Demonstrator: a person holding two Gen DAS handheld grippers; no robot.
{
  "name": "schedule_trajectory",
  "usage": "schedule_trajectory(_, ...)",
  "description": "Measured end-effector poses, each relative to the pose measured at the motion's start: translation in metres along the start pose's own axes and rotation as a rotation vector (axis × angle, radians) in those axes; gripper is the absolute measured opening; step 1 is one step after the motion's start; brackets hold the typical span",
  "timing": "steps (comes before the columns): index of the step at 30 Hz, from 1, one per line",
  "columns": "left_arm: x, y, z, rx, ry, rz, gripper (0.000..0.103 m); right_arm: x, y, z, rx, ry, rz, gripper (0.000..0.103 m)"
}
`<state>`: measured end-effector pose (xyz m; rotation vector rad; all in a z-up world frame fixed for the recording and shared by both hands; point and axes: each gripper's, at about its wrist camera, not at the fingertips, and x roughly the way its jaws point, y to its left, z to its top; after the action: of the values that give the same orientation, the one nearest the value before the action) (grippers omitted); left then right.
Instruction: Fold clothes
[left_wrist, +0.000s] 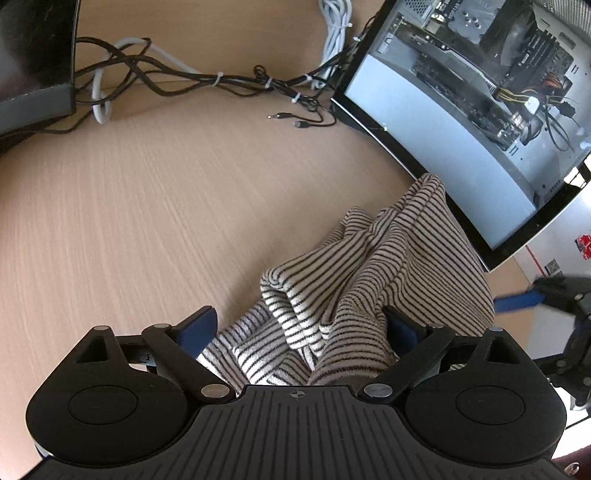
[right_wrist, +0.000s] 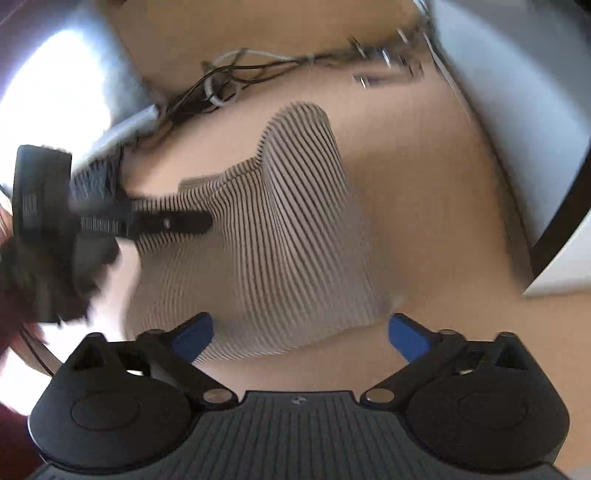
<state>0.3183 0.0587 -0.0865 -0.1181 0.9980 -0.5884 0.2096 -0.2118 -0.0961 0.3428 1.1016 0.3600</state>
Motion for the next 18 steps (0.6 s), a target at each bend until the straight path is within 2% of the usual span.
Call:
schedule_trajectory(1, -0.001, 0.0, 0.0, -0.001, -0.001, 0.0, 0.098, 0.005, -0.006, 0.002, 0.064, -0.001, 0.021, 0.09)
schedule_trajectory(3, -0.003, 0.001, -0.001, -0.009, -0.001, -0.002, 0.097, 0.01, -0.013, 0.01, 0.112, -0.03, 0.012, 0.084)
schedule_trajectory(6, -0.008, 0.004, -0.008, -0.056, 0.008, -0.026, 0.091, 0.016, -0.01, 0.027, 0.092, -0.082, -0.027, 0.082)
schedule_trajectory(13, -0.022, -0.006, -0.031, -0.137, 0.0, -0.025, 0.09, 0.06, 0.041, 0.068, -0.132, -0.116, -0.085, 0.082)
schedule_trajectory(18, -0.031, -0.007, -0.046, -0.236, -0.02, -0.043, 0.091, 0.078, 0.082, 0.082, -0.307, -0.144, -0.106, 0.084)
